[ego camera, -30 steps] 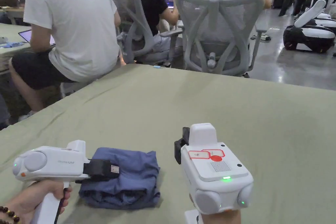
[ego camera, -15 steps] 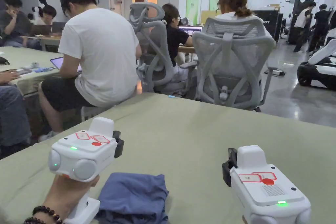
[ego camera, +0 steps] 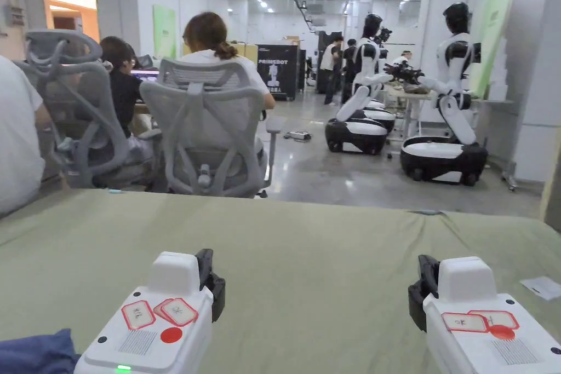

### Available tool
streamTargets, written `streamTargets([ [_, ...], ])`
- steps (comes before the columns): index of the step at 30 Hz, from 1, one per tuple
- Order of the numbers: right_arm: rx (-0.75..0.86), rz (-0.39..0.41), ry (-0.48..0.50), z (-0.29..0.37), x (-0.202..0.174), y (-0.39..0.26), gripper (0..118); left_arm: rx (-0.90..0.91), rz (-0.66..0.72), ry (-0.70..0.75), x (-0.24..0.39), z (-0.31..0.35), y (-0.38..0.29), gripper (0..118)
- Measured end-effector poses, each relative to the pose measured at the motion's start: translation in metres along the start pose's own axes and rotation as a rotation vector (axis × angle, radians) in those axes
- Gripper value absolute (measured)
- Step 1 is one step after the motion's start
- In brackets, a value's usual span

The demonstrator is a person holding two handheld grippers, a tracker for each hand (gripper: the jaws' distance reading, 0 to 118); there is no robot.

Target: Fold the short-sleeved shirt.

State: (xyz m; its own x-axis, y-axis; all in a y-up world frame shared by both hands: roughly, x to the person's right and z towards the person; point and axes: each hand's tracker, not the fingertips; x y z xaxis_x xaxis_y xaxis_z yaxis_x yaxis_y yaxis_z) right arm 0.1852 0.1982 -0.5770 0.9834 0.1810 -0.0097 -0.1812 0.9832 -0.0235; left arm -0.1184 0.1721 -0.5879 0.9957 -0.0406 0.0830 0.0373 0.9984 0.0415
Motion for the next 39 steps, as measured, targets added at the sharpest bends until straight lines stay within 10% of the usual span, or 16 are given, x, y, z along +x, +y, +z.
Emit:
streamTargets([
  [8,-0.019,-0.06,-0.092,0.073,0.055,-0.05,1,-0.072,0.005,-0.086,0.098,0.042,-0.04,0],
  [23,-0.024,-0.125,-0.089,0.084,0.052,-0.068,12,-0.086,-0.023,-0.014,0.098,0.066,-0.046,4],
  [25,-0.018,-0.132,-0.092,0.083,0.053,-0.068,41,-0.077,-0.041,-0.021,0.1,0.067,-0.042,44],
  [27,-0.026,-0.126,-0.096,0.081,0.053,-0.068,112,-0.073,-0.041,-0.01,0.102,0.062,-0.039,118],
  [39,-0.035,-0.112,-0.06,0.082,0.045,-0.064,118,-0.025,-0.02,-0.013,0.094,0.069,-0.034,118],
])
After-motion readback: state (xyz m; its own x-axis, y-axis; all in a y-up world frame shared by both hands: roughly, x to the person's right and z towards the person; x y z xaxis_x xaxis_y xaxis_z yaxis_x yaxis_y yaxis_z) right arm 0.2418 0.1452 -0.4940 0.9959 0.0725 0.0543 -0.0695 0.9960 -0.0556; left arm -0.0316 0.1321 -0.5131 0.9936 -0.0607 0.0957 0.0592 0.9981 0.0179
